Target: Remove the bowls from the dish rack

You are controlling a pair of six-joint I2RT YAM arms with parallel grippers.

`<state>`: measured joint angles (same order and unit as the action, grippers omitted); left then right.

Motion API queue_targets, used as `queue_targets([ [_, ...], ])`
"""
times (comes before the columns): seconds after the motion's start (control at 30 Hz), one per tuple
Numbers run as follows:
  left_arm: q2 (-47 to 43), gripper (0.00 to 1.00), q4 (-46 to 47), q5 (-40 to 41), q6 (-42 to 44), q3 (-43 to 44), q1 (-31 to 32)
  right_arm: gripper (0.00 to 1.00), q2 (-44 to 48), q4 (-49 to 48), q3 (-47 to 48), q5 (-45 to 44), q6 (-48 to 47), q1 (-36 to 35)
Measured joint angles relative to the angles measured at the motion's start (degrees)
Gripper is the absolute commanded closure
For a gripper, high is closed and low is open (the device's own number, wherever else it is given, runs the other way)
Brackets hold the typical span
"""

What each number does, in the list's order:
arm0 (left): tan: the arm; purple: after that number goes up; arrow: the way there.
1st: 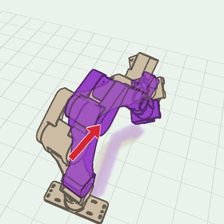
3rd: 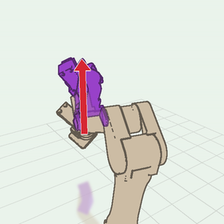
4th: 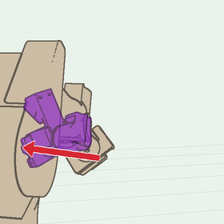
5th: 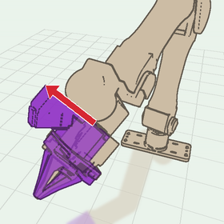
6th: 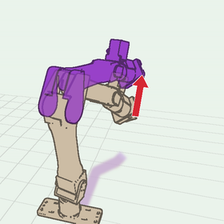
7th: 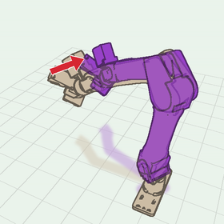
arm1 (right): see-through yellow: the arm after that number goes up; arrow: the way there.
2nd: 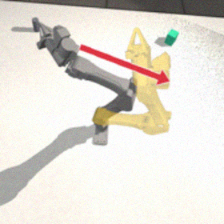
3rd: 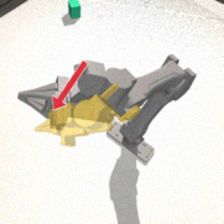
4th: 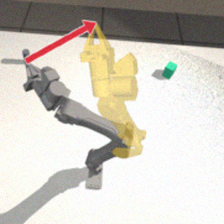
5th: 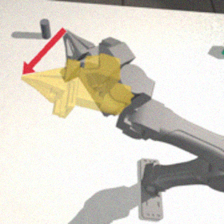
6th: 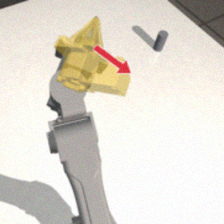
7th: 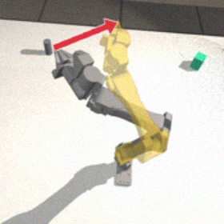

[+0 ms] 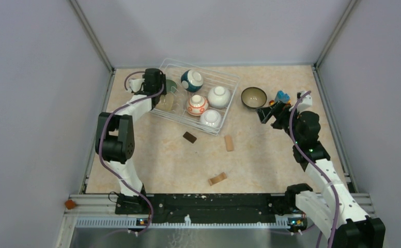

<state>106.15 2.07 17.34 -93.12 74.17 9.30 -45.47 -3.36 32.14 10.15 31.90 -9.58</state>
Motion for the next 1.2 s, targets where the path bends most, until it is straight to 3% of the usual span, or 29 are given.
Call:
queue_targets([
  [0.27, 0.55, 0.54, -0.42, 0.94, -0.70, 0.46, -0.35, 0.05, -0.02, -0.07, 0.00, 0.00, 0.00, 0.00],
  [0.4, 1.18, 0.66, -0.39, 1.25, -1.16, 0.50, -0.59, 0.05, -0.09, -0.09, 0.00, 0.00, 0.00, 0.00],
  [0.5, 1.29, 0.78, -0.28, 1.22, -1.36, 0.72, -0.66, 0.05, -0.20, -0.07, 0.00, 0.00, 0.00, 0.00],
  [0.6, 1.29, 1.00, 0.00, 0.76, -1.86, 1.05, -0.70, 0.05, -0.33, -0.04, 0.00, 0.00, 0.00, 0.00],
  [0.97, 1.40, 1.00, 0.98, -0.35, -2.47, 1.05, -0.20, 0.06, -0.33, -0.09, 0.00, 0.00, 0.02, 0.00],
  [1.2, 1.38, 1.00, 5.31, -0.94, 3.15, -0.17, -0.17, 0.06, -0.33, -0.09, 0.00, 0.00, 0.02, 0.00],
])
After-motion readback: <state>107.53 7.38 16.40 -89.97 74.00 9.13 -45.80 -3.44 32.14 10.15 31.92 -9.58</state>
